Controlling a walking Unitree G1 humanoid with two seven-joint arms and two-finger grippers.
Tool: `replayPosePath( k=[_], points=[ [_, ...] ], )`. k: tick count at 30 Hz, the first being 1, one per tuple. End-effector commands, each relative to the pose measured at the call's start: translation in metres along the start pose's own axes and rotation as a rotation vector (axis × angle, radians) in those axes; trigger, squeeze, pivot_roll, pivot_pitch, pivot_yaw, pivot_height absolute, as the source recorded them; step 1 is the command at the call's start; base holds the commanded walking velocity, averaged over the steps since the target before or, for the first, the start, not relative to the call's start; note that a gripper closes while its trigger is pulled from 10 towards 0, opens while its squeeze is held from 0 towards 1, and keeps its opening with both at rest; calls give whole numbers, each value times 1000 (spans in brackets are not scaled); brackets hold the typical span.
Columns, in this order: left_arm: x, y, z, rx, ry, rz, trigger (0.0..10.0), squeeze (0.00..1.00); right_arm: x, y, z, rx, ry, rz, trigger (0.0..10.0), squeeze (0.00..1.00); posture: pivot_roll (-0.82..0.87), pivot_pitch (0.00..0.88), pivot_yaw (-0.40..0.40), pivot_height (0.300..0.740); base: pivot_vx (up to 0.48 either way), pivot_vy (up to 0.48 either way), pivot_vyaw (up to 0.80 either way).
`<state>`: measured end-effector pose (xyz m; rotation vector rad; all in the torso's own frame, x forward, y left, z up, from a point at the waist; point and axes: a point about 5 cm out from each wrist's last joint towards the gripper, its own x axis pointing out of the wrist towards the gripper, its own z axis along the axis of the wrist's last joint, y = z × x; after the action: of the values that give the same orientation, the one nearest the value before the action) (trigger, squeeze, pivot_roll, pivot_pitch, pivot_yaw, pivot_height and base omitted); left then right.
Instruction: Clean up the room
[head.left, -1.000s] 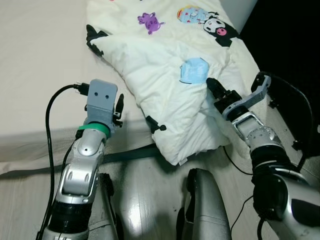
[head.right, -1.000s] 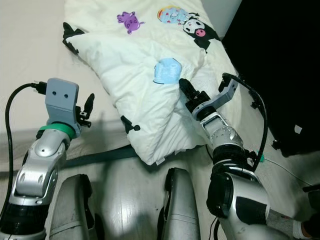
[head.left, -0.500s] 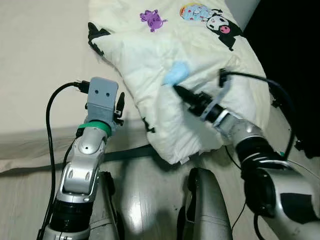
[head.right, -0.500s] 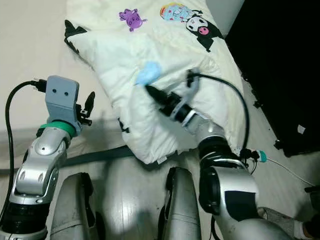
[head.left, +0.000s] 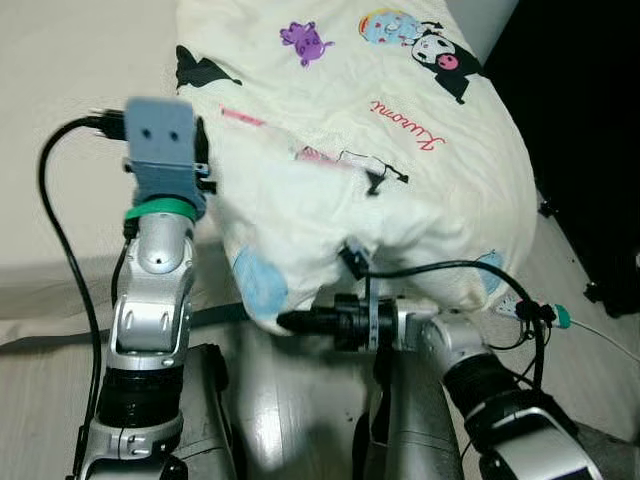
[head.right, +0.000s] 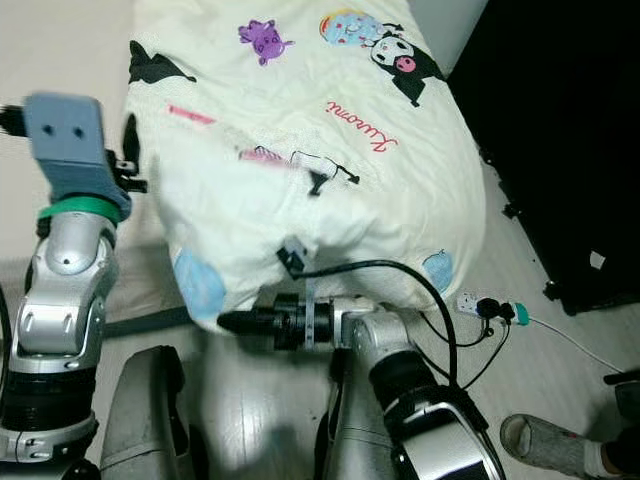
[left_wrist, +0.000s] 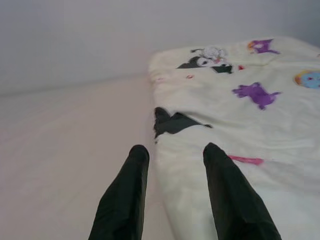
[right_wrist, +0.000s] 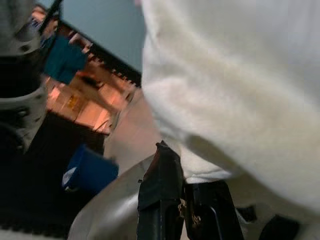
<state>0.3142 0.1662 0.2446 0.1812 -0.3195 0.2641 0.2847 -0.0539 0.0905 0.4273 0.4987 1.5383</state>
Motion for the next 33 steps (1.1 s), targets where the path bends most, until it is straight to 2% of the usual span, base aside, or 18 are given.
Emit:
replayPosePath(
  k=[1, 2, 3, 4, 6, 9, 10, 11, 12, 15, 18, 19, 21, 22, 28, 29, 32, 33],
  points=[
    [-1, 7, 14, -2, -67, 44, 10000, 0, 19, 13, -12, 23, 55, 96, 0, 0, 83, 143, -37, 490, 0, 0, 0],
    [-1, 7, 14, -2, -67, 44, 10000, 0, 19, 13, -12, 23, 55, 96, 0, 0, 83, 143, -37, 490, 0, 0, 0],
    [-1, 8, 18, -3, -85, 49, 10000, 0, 27, 19, -14, 17, 73, 131, 4275, 0, 86, 142, -36, 490, 0, 0, 0],
    [0, 6, 20, -3, -89, 36, 10000, 0, 33, 26, -12, 19, 80, 168, 10000, 0, 96, 141, -38, 490, 0, 0, 0],
    [0, 6, 20, -3, -89, 36, 10000, 0, 33, 26, -12, 19, 80, 168, 10000, 0, 96, 141, -38, 490, 0, 0, 0],
    [-1, 3, 18, -2, -82, 21, 10000, 0, 34, 28, -2, 77, -4, 158, 10000, 0, 96, 140, -42, 490, 0, 0, 0],
    [-3, 0, 16, -5, -76, 11, 10000, 0, 32, 28, 6, 131, -81, 145, 10000, 51, 91, 141, -40, 490, 0, 0, 0],
    [-3, 0, 16, -5, -76, 11, 10000, 0, 32, 28, 6, 131, -81, 145, 10000, 51, 91, 141, -40, 490, 0, 0, 0],
    [-4, -3, 13, -7, -67, 0, 10000, 0, 27, 30, 14, 199, -158, 173, 10000, 1000, 88, 141, -40, 490, 0, 0, 0],
    [-5, -9, 11, -15, -60, -16, 10000, 0, 16, 39, 19, 262, -215, 253, 10000, 1000, 71, 144, -40, 490, 0, 0, 0],
    [-6, -13, 10, -24, -54, -27, 10000, 0, -2, 50, 0, 253, -84, 262, 10000, 1000, 58, 150, -37, 490, 0, 0, 0],
    [-7, -14, 9, -25, -50, -30, 10000, 0, -10, 52, -5, 232, -49, 246, 10000, 922, 59, 148, -38, 490, 0, 0, 0],
    [-7, -14, 9, -25, -50, -30, 10000, 0, -10, 52, -5, 232, -49, 246, 10000, 922, 59, 148, -38, 490, 0, 0, 0],
    [-7, -14, 8, -24, -44, -31, 10000, 0, -23, 58, -8, 226, -19, 230, 10000, 0, 53, 150, -36, 490, 0, 0, 0],
    [-6, -15, 8, -29, -39, -36, 10000, 0, -41, 77, -17, 232, 62, 225, 10000, 0, 50, 154, -37, 490, 0, 0, 0],
    [-7, -16, 7, -29, -35, -42, 10000, 0, -46, 74, -1, 170, -27, 168, 10000, 0, 48, 156, -35, 490, 0, 0, 0],
    [-8, -16, 5, -28, -28, -43, 10000, 0, -47, 69, 9, 93, -82, 96, 10000, 0, 48, 156, -35, 490, 0, 0, 0],
    [-9, -16, 1, -26, -8, -50, 10000, 0, -48, 57, 22, -24, -143, -41, 10000, 0, 47, 154, -35, 490, 0, 0, 0]
  ],
)
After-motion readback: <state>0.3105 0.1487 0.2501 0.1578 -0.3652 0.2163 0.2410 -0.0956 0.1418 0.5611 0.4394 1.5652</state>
